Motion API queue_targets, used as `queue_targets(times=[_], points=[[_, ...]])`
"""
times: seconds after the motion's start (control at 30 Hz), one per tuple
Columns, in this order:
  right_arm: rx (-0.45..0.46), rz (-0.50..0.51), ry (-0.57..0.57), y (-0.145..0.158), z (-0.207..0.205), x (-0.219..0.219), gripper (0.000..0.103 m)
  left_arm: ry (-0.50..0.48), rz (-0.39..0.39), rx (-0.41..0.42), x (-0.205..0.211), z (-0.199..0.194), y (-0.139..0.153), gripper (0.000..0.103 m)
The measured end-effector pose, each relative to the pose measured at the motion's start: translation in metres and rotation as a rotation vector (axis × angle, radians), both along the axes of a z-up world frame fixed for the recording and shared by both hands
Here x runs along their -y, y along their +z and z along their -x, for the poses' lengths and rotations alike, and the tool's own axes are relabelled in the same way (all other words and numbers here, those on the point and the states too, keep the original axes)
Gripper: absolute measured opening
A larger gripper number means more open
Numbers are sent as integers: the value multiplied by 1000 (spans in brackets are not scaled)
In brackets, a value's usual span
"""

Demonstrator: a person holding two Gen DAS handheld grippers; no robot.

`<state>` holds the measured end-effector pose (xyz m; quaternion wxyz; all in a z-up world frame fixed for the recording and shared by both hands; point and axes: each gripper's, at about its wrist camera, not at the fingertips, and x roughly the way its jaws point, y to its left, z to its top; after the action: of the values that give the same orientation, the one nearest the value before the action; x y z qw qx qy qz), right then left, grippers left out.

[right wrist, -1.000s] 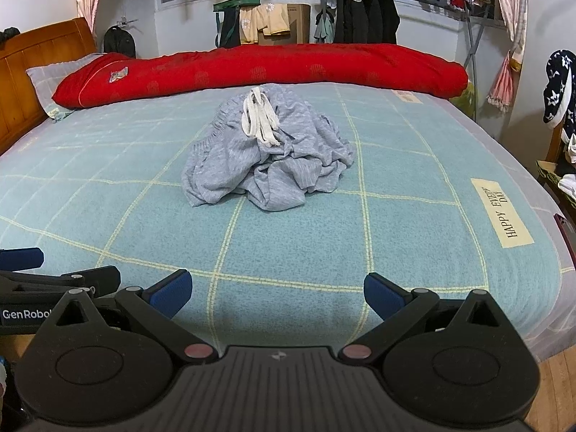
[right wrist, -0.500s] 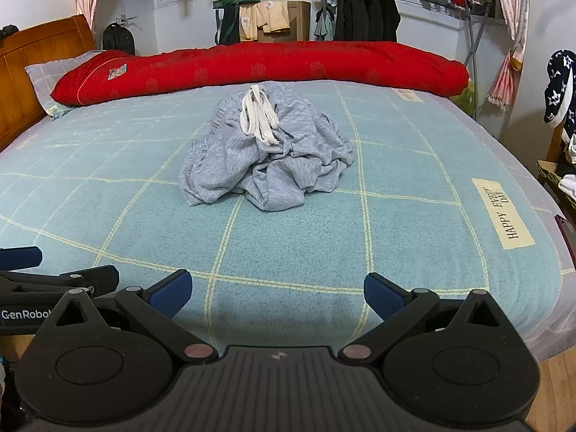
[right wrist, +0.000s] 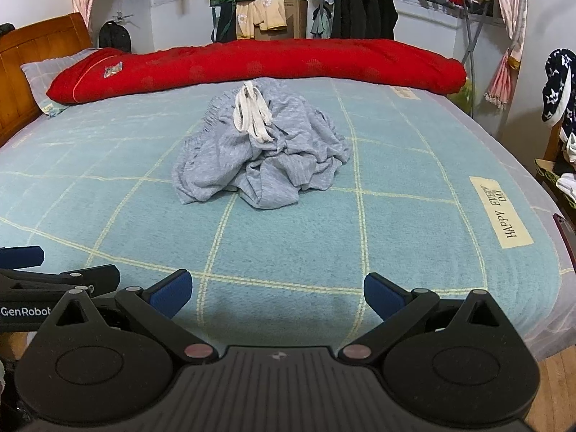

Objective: Fold clothes
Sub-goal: 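Move both open grippers toward the grey sweatpants pile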

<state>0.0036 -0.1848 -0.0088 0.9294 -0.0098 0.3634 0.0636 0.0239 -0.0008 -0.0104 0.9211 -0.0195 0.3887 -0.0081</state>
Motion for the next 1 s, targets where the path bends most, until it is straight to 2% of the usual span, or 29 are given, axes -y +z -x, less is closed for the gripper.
queue_targets(times=[0.33, 0.8, 1.0], points=[[-47, -3, -23, -9, -34, 6, 103, -7, 4, -32, -4, -38, -5, 102], [-109, -5, -63, -25, -100, 23, 103, -48, -3, -64, 13, -130, -12, 102], [-145, -7, -82, -37, -121, 35, 103, -104, -23, -69, 28, -167, -21, 102]])
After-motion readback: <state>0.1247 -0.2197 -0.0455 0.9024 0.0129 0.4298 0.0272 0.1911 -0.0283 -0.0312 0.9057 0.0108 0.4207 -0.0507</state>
